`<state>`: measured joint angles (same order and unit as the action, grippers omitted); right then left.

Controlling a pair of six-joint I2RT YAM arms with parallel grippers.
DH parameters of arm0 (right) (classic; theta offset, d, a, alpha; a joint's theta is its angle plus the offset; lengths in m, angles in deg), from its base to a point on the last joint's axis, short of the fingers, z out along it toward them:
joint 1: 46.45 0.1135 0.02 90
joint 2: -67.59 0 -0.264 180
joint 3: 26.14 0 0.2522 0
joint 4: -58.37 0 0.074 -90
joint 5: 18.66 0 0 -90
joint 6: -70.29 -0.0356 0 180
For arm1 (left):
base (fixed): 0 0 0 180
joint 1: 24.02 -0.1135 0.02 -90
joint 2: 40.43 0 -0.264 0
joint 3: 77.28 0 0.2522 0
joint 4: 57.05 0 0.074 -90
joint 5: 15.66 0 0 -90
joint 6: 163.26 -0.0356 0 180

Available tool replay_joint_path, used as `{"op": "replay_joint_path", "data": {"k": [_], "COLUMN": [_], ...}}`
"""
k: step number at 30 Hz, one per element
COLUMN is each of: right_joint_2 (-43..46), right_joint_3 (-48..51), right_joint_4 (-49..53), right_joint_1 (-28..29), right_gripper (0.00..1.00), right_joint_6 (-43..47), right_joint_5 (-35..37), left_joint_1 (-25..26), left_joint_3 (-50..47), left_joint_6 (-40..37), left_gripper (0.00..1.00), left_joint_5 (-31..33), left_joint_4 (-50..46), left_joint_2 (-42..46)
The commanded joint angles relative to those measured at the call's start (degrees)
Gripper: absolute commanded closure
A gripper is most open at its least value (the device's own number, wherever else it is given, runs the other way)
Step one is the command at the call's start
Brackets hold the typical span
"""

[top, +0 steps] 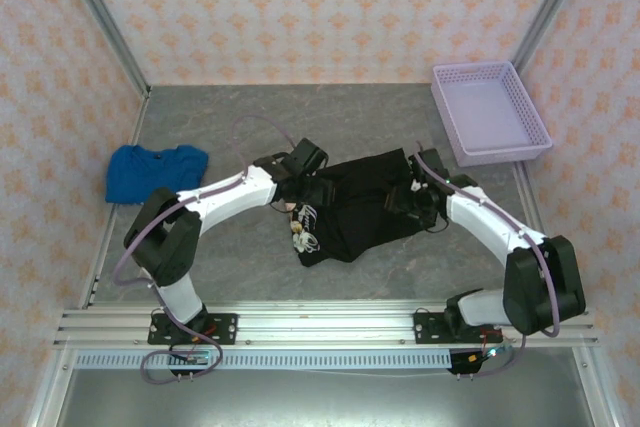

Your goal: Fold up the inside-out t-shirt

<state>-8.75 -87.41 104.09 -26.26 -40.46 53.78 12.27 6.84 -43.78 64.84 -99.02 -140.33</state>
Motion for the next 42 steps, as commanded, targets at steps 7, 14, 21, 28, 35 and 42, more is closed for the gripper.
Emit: {"op": "replay_joint_path", "data": {"k": [7, 14, 21, 28, 35, 42], "right_joint_2": [0.27, -10.1, -13.56, -3.36, 13.62, 28.19], "right_joint_3": [-3.83, -10.18, -12.26, -8.72, -0.54, 13.2], "right_joint_4": [-3.15, -2.55, -1.25, -0.34, -7.96, -8.84], "right_joint_1": [19.59, 29.43, 30.25, 27.8, 23.77, 18.94], "right_gripper": [0.27, 0.26, 0.62, 0.99, 1.0, 0.92], "right_joint_6": [-3.23, -6.66, -8.43, -6.66, -0.45, -7.7], "right_joint_5": [12.57, 24.8, 32.74, 33.49, 24.41, 29.0], "left_joint_1": [-3.35, -5.53, -6.41, -6.47, -6.44, -6.41], "left_joint_3": [0.69, -2.54, -3.73, -3.84, -3.66, -2.94], "left_joint_6": [-1.67, -0.21, -0.1, -0.47, -0.22, 0.54], "left_gripper": [0.34, 0.34, 0.34, 0.34, 0.34, 0.34], "left_joint_5": [1.01, -0.45, -1.07, -0.89, -0.53, -1.25], "left_joint_4": [-2.45, -0.02, 0.78, 1.14, 1.46, 1.92], "left_joint_2": [-3.96, -4.87, -4.9, -5.03, -4.61, -4.78]}}
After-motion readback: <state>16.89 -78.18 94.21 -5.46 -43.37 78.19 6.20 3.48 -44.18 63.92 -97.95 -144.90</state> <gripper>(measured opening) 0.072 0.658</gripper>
